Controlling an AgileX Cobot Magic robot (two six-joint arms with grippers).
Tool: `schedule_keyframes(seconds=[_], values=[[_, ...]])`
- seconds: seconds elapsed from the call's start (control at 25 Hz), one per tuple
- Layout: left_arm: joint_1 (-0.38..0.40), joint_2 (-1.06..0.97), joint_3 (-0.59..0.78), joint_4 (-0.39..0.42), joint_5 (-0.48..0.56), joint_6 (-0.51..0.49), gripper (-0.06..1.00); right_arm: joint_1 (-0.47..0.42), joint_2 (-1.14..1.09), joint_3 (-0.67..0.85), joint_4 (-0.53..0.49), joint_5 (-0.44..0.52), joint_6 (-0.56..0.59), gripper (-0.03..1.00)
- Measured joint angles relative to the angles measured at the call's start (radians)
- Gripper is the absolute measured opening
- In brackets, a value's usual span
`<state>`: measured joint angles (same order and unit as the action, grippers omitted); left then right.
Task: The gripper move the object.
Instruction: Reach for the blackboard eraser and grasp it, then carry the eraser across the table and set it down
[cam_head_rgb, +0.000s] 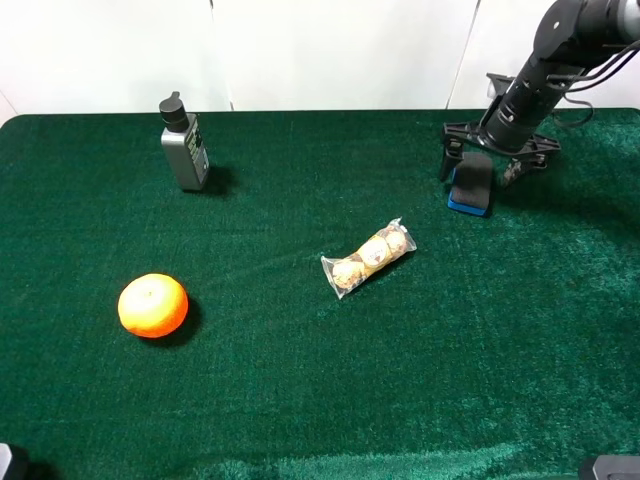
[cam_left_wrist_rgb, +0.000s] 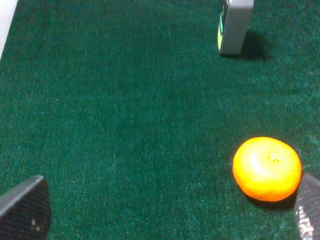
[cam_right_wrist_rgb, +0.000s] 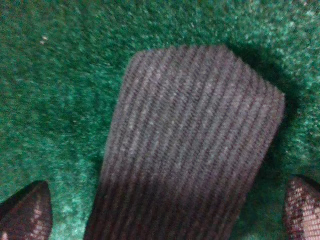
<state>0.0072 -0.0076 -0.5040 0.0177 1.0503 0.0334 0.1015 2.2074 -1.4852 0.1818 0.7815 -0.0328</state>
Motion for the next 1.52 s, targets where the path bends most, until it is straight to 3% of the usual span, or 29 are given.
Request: schedule_keyframes(seconds=[0.56, 0.92, 1.52], values=[[0.0, 0.0, 0.0, 0.0, 0.0, 0.0, 0.99, 0.0, 0.013, 0.0, 0.0, -0.02, 0.0, 0.69], [0.0, 0.0, 0.0, 0.0, 0.0, 0.0, 0.99, 0.0, 0.013, 0.0, -0.004, 0.005, 0.007, 0.41], [0.0, 0.0, 0.0, 0.0, 0.0, 0.0, 0.99, 0.0, 0.001, -0.002, -0.005, 0.024, 0.007, 0.4]])
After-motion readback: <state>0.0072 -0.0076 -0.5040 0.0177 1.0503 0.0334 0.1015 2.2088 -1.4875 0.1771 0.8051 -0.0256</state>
